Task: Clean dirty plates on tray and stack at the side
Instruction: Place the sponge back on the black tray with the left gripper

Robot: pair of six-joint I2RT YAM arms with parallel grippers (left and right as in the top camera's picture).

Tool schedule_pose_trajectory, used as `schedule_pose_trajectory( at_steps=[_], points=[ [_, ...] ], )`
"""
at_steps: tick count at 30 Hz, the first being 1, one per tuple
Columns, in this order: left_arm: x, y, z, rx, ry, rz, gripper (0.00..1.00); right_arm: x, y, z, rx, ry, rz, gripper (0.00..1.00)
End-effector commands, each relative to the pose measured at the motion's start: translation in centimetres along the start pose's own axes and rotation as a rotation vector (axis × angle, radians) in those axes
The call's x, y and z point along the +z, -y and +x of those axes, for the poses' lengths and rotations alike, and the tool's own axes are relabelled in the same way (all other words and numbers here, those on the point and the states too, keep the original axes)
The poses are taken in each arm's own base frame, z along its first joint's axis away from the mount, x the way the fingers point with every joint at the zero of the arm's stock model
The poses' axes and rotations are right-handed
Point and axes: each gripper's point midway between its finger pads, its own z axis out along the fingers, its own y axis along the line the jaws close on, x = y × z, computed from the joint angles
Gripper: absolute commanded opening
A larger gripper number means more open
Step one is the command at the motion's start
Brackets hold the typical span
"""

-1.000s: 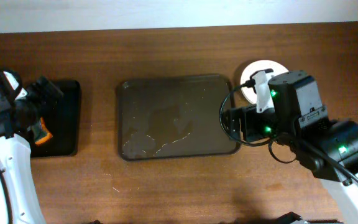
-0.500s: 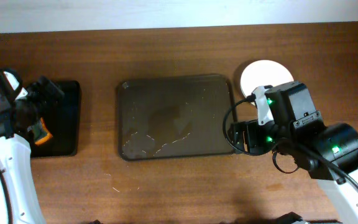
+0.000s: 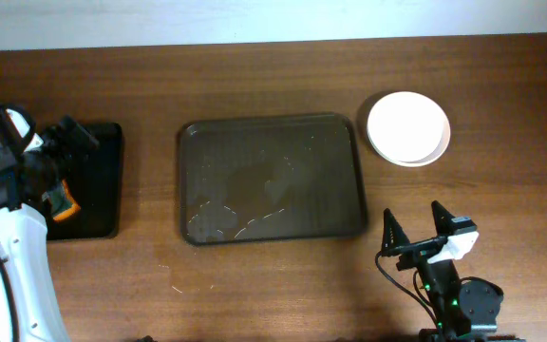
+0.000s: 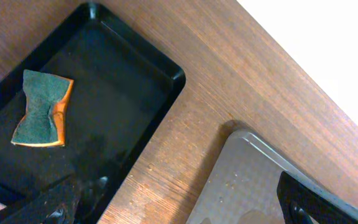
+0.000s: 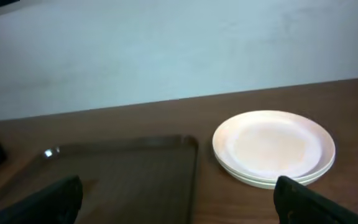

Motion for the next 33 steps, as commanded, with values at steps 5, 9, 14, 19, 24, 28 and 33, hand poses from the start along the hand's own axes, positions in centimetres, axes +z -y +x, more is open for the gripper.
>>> schedule_pose_trajectory(
  at_steps=[5,9,14,19,24,28,33],
  points=[
    [-0.2,0.0,-0.3,0.002,0.007,0.006,1.0,-0.2,2.8,0.8,-0.157,-0.021,0.165,0.98],
    [-0.2,0.0,-0.3,0.002,0.007,0.006,1.0,0.1,1.3,1.1,-0.199,-0.032,0.099,0.98],
    [-0.2,0.0,-0.3,0.002,0.007,0.006,1.0,0.1,1.3,1.1,-0.199,-0.032,0.099,0.98],
    [-0.2,0.0,-0.3,0.002,0.007,0.006,1.0,0.1,1.3,1.1,-0.199,-0.032,0.099,0.98],
    [-1.9,-2.7,4.7,-0.03,-0.159,-0.13,1.0,0.1,1.3,1.1,-0.199,-0.032,0.099,0.98],
    [-3.6,-2.2,9.3,0.137,-0.165,-0.094,1.0,0.1,1.3,1.1,-0.199,-0.032,0.099,0.98],
    [-1.0,0.4,13.1,0.321,0.177,0.159,1.0,0.1,1.3,1.1,-0.198,-0.032,0.099,0.98]
  ],
)
